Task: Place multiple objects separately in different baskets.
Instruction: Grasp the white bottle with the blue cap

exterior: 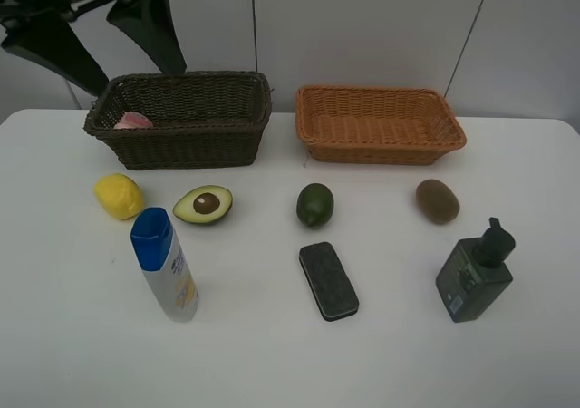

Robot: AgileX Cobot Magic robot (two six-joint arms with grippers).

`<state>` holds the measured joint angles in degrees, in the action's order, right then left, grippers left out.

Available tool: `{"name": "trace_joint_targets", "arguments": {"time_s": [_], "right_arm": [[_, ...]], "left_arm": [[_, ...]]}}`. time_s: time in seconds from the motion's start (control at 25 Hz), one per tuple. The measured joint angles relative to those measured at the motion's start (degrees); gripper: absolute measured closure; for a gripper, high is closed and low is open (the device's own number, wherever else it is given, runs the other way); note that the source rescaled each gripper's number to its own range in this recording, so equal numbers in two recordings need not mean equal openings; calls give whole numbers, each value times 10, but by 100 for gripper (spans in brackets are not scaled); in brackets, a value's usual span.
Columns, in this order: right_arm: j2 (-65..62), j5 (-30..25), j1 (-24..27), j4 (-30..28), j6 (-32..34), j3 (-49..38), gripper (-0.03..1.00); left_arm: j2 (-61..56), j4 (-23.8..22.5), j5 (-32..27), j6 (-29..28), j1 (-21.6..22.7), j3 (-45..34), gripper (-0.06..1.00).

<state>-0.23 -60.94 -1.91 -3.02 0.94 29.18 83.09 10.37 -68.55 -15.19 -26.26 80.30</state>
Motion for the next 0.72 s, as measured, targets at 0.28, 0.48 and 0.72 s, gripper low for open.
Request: {"name": "trace_joint_targets", "arguments": {"time_s": [0.28, 0.48, 0.72], "right_arm": [[0, 0, 0, 0, 0, 0, -1], [0, 0, 0, 0, 0, 0, -1], [0, 0, 0, 0, 0, 0, -1]], "left_arm": [[-55, -4, 1, -60, -88, -137, -5], [-55, -23, 0, -102, -111, -202, -5], [-45, -66, 27, -140, -112, -232, -5]]}}
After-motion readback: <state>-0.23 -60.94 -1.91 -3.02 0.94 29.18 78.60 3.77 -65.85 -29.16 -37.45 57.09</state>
